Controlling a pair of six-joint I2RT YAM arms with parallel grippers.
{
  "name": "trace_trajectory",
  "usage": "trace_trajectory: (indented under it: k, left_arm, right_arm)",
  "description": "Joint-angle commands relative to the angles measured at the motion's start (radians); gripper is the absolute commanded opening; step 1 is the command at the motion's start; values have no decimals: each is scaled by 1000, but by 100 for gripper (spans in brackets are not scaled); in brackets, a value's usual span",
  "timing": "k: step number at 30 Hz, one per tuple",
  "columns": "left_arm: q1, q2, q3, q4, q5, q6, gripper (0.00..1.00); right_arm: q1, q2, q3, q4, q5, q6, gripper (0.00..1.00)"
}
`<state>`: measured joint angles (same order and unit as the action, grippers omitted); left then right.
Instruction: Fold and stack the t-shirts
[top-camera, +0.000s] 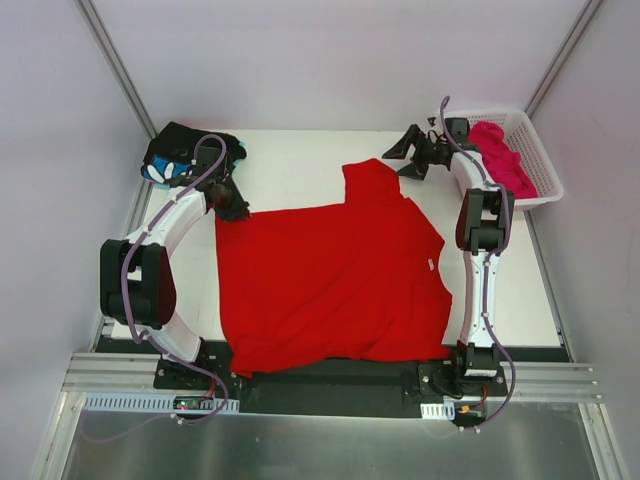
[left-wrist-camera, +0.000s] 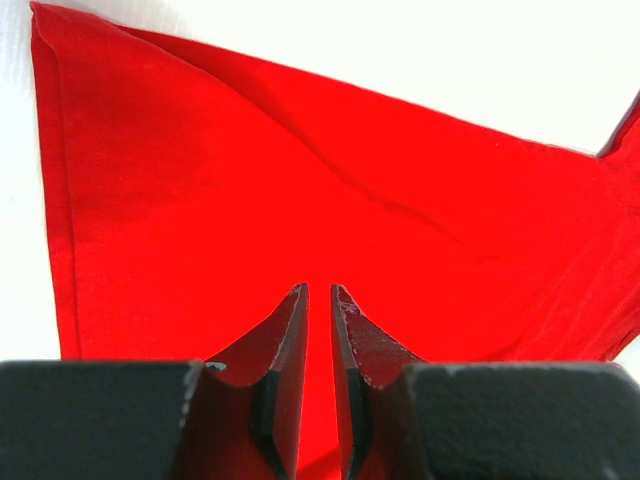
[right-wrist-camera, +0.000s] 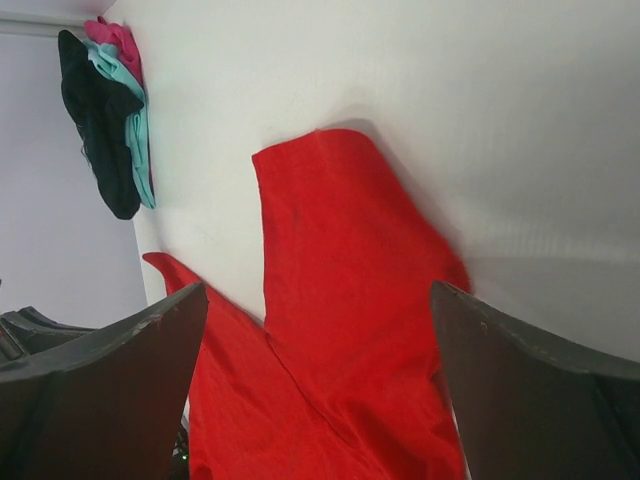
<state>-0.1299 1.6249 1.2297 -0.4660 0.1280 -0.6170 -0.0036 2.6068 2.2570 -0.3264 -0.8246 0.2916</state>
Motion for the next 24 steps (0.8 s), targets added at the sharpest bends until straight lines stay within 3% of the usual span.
trace_trajectory:
  k: [1,8,24]
  left_arm:
    - [-2,-30,-3,-16,18,8,14]
    - [-2,-53,-6,-17,12,16,15]
    - [-2,-46,-4,-17,24,13,14]
  right_arm:
    - [25,-149,53,-95,73,-120,96]
    - [11,-114,62,-177,133,-195,96]
    - [5,-65,58,-186,153,-174,96]
